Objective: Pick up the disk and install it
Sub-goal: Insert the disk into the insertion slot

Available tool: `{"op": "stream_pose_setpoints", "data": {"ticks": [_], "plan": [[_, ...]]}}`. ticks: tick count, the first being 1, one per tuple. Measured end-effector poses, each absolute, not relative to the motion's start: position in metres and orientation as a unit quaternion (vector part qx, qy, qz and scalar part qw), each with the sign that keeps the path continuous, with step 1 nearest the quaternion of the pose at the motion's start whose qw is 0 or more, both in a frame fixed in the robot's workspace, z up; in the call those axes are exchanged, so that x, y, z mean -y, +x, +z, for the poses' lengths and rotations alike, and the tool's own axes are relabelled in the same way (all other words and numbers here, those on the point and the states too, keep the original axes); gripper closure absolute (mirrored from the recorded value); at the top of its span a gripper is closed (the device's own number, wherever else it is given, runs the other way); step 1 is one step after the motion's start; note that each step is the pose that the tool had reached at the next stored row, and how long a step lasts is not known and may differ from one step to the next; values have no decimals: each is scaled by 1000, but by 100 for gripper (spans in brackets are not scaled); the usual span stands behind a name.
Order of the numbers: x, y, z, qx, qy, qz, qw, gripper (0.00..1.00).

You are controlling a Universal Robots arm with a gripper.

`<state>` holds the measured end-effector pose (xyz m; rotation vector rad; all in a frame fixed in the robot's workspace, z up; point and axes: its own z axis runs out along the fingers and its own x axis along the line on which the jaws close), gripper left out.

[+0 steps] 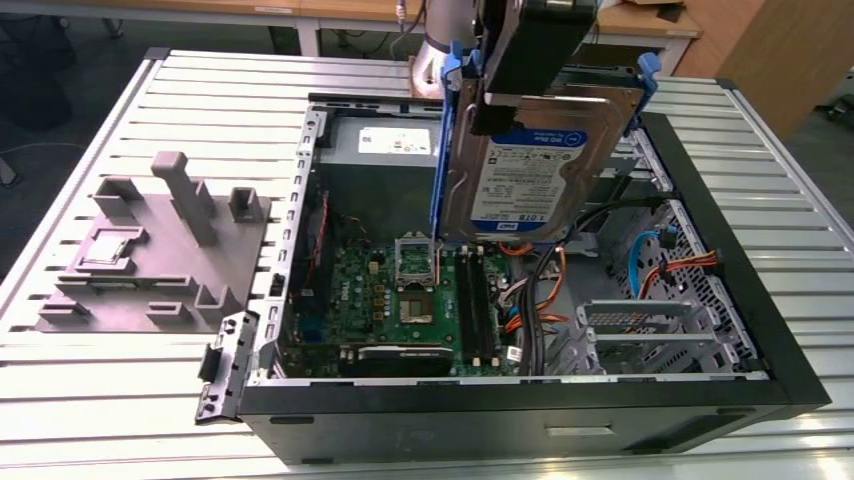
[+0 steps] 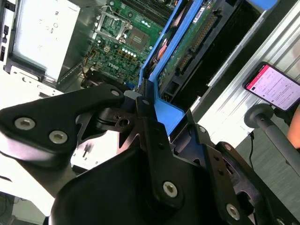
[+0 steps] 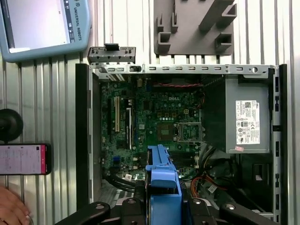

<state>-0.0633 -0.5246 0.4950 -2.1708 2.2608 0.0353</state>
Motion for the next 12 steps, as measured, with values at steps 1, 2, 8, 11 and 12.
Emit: {"op": "stream_pose_setpoints", "data": {"ticks": [1,2,8,11,12], "plan": [[525,-63,495,-721,-693,11,4,64],[525,-63,495,-721,-693,11,3,64],[525,-61,494,-714,-700,11,3,64],[525,-56,493,-708,-706,12,3,64],[526,-55,493,-708,-706,12,3,64]]}}
